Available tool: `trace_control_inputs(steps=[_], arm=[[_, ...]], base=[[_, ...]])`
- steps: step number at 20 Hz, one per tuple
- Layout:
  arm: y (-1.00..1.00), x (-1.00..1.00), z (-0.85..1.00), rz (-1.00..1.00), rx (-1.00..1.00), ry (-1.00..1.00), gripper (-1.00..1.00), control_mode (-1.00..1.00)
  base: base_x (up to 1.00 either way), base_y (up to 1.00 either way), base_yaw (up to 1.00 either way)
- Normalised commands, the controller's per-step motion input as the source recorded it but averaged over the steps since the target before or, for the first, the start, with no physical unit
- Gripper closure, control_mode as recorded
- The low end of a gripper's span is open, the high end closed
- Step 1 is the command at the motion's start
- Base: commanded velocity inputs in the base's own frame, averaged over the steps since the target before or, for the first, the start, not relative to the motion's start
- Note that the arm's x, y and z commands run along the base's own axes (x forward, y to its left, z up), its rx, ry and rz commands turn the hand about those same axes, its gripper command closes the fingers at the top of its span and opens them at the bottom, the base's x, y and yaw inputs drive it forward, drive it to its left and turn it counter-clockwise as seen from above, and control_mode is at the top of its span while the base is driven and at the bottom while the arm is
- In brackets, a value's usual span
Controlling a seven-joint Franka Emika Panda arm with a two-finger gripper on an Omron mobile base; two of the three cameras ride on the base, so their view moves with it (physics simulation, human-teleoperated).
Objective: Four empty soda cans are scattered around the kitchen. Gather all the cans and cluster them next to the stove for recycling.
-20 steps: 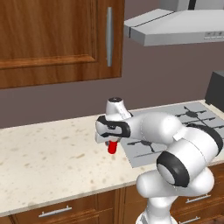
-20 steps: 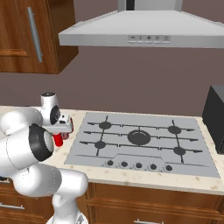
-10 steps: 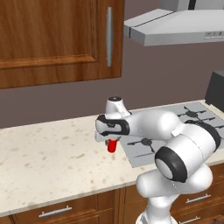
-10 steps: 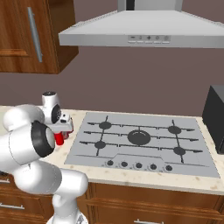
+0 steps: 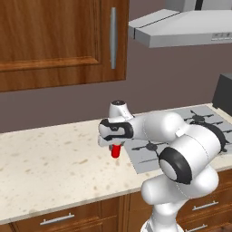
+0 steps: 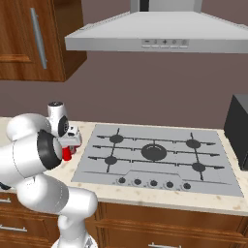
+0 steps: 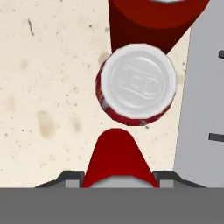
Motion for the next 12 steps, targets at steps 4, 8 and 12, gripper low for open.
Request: trace_control_inputs(steps=[4,8,12], arm=[[0.00,0.00,-0.11,0.00,0.00,0.00,1.00,-1.00],[0.00,0.00,-0.16,0.00,0.00,0.00,1.00,-1.00],[0.00,0.00,-0.12,0.00,0.00,0.00,1.00,-1.00]], base=[[0.00,0.00,0.00],[0.00,0.00,0.00],[0.00,0.00,0.00]])
